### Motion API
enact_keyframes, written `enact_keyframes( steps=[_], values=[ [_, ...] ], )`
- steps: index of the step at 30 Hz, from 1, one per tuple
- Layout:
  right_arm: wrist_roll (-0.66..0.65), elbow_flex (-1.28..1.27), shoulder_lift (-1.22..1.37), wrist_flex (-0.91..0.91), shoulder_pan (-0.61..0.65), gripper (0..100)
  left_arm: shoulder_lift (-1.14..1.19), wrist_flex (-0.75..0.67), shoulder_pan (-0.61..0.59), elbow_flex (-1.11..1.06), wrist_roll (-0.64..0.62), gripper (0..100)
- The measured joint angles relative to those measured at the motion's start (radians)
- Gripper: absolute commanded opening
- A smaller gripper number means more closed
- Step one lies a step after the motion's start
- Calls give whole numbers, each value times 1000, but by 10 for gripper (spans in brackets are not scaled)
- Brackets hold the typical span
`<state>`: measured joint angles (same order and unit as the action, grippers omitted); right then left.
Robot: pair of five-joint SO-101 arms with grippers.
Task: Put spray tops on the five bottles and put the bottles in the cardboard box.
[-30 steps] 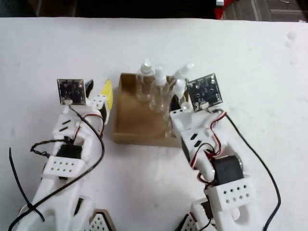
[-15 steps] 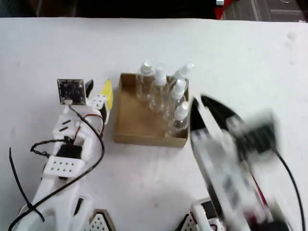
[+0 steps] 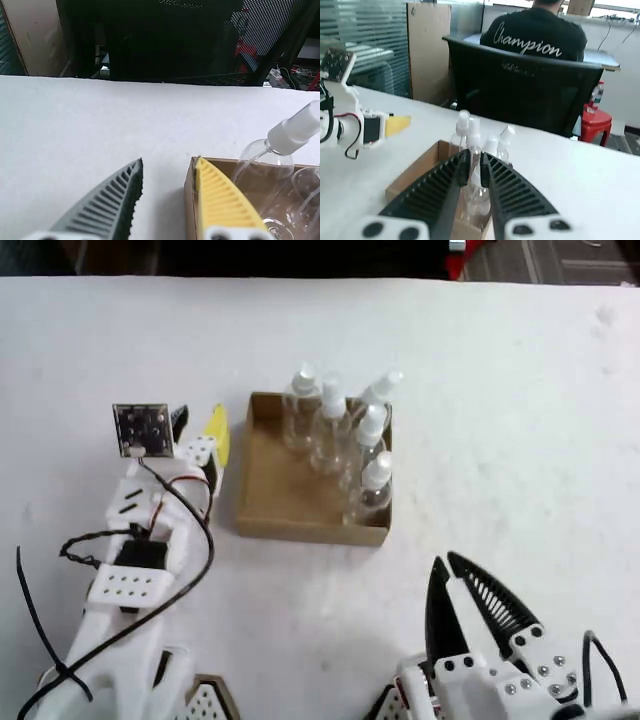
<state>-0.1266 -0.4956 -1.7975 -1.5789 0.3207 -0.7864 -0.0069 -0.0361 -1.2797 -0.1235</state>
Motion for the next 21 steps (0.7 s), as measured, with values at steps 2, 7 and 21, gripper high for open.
enact_keyframes(
  steps=[2,7,21],
  values=[
    [0,-3,-3,-41,0,16,0,0,0,0,0,158],
    [-2,-31,-5,-72,0,16,0,0,-5,0,0,158],
    [-2,-454,-5,241,0,16,-503,195,-18,-32,0,158]
  ],
)
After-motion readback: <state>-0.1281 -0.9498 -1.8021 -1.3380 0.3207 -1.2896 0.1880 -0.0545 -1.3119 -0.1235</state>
